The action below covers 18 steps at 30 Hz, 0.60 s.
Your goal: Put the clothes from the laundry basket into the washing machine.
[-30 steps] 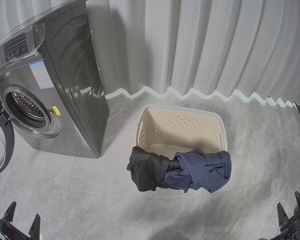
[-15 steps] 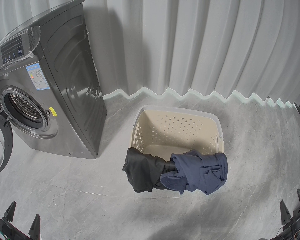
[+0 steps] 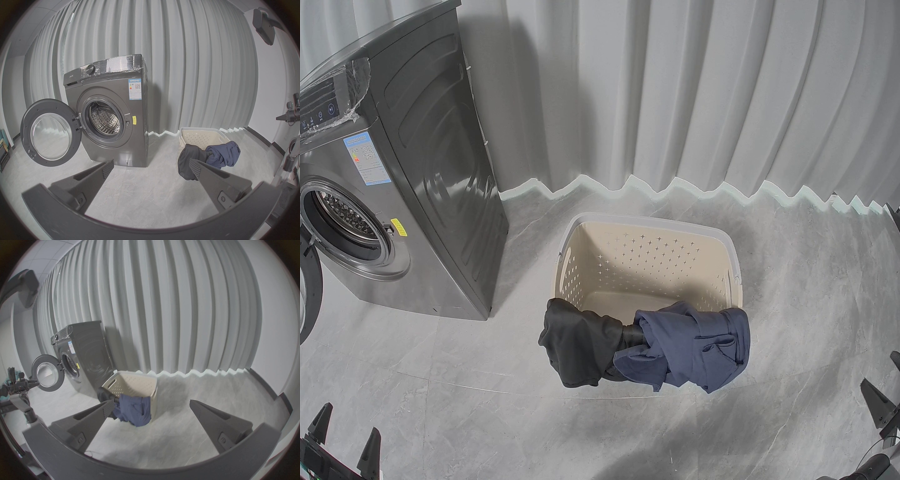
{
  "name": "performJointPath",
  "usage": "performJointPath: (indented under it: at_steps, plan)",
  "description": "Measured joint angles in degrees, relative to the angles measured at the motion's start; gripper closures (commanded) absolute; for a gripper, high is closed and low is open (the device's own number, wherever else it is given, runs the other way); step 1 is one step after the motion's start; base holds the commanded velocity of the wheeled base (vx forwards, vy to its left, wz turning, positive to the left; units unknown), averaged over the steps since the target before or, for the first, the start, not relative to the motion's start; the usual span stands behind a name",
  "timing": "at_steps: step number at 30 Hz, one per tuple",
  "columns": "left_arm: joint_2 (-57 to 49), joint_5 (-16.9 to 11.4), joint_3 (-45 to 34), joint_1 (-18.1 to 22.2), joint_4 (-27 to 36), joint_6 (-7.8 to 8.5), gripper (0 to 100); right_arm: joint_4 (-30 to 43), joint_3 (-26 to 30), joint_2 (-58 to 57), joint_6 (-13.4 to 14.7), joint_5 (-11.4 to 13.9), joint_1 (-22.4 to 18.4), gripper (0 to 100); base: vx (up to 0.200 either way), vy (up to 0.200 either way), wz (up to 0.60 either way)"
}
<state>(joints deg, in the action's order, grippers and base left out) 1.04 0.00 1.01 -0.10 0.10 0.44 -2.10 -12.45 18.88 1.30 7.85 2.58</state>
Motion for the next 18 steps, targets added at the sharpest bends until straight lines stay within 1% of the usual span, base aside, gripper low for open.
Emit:
performJointPath:
  at_steps: [6,10,14,18]
  plan:
    - [0.0,-0.02,0.0,0.0,0.0,0.0,0,-6.44,-0.45,15.96,1.56,2.16,1.68,0,0.0,0.0,0.0]
    - [0.0,-0.02,0.0,0.0,0.0,0.0,0,-10.48,-0.72,26.92,3.6,2.63,3.34,0,0.0,0.0,0.0]
    - [0.0,-0.05,0.0,0.02,0.0,0.0,0,-15.03,-1.55,38.08,7.97,0.85,6.78,0,0.0,0.0,0.0]
    - [0.0,-0.07,0.0,0.0,0.0,0.0,0,-18.92,-3.25,47.85,13.47,-2.22,12.08,0,0.0,0.0,0.0]
